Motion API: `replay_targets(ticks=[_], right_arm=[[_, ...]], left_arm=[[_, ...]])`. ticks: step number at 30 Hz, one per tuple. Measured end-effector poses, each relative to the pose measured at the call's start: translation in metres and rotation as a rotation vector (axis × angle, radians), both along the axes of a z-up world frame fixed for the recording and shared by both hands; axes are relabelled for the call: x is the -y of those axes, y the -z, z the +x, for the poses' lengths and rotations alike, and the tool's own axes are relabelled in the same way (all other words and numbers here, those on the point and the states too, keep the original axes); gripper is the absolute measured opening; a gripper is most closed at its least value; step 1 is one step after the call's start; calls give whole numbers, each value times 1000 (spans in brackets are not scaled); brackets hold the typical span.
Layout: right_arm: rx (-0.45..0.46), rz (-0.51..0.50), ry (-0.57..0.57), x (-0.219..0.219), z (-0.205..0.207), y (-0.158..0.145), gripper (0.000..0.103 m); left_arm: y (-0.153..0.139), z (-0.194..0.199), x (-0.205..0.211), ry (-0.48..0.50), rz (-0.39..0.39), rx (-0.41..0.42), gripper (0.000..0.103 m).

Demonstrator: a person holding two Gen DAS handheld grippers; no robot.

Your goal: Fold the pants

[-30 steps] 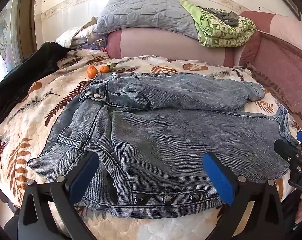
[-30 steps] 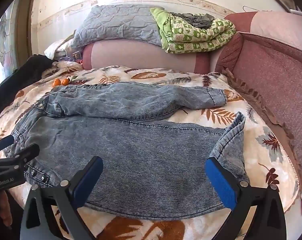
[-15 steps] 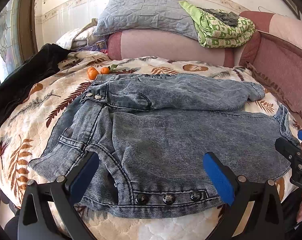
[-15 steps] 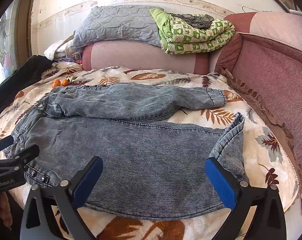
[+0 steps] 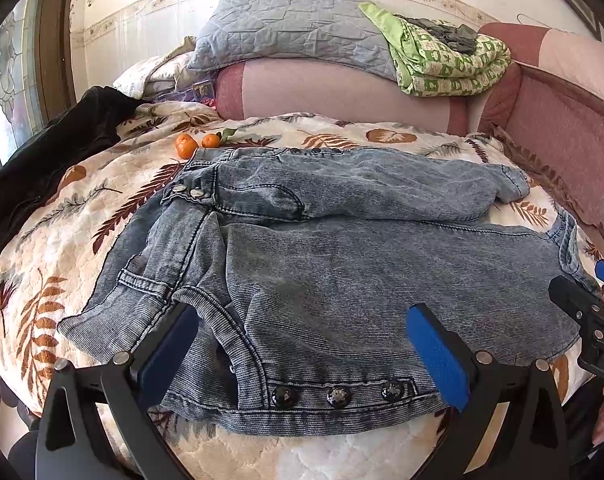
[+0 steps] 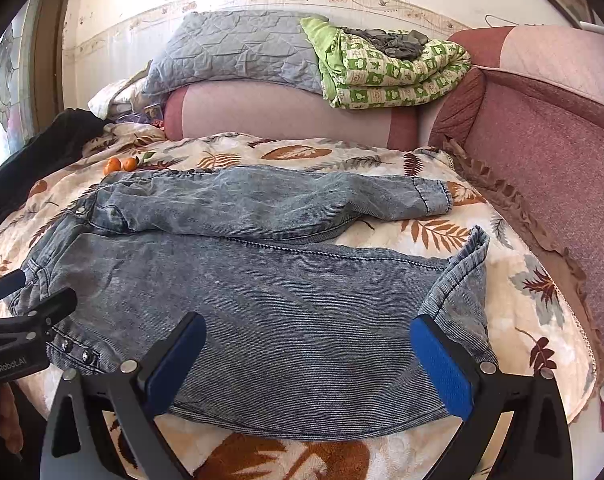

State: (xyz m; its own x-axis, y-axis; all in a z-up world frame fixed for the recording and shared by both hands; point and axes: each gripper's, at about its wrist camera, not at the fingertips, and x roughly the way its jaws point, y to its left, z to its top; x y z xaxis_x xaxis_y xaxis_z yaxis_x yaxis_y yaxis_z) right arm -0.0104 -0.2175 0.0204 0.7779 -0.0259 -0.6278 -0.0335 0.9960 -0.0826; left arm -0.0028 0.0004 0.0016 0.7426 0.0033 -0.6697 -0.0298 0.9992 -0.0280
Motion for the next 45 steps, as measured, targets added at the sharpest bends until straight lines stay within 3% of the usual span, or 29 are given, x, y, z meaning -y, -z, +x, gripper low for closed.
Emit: replay_targets(ticks=[29,32,33,35,38,40,41,42,45], right_arm=[[-1,4,3,3,-1,-2,103],[-56,126,11,28,0,-10,103],[-79,196,44,46,-1,-14,103],[-119,291,139,88,-5,-17,103],[-189,346,283,145,-5,-13,103],[-252,357,353,170,-2,-7,103],[-267,358,369,175,-1,-5,103],[-270,345,362,173,0,-6,103],[-264,186,286,140,10,-9,102]], left_arm=[[-3,-1,-4,9,-28,-5,103],[-15,0,-23,-7,-76,-9,103],[-19,5,-36,-20,-105,-30,103],[-27,11,-53,-44,-72,-36,103],[-28,30,-91,-131,-87,-71,103],[-20,42,-113,-193,-90,-95,103],[-16,44,-122,-214,-100,-47,103],[-8,47,-129,-236,-98,-63,103],[9,50,-141,-263,-192,-98,103]])
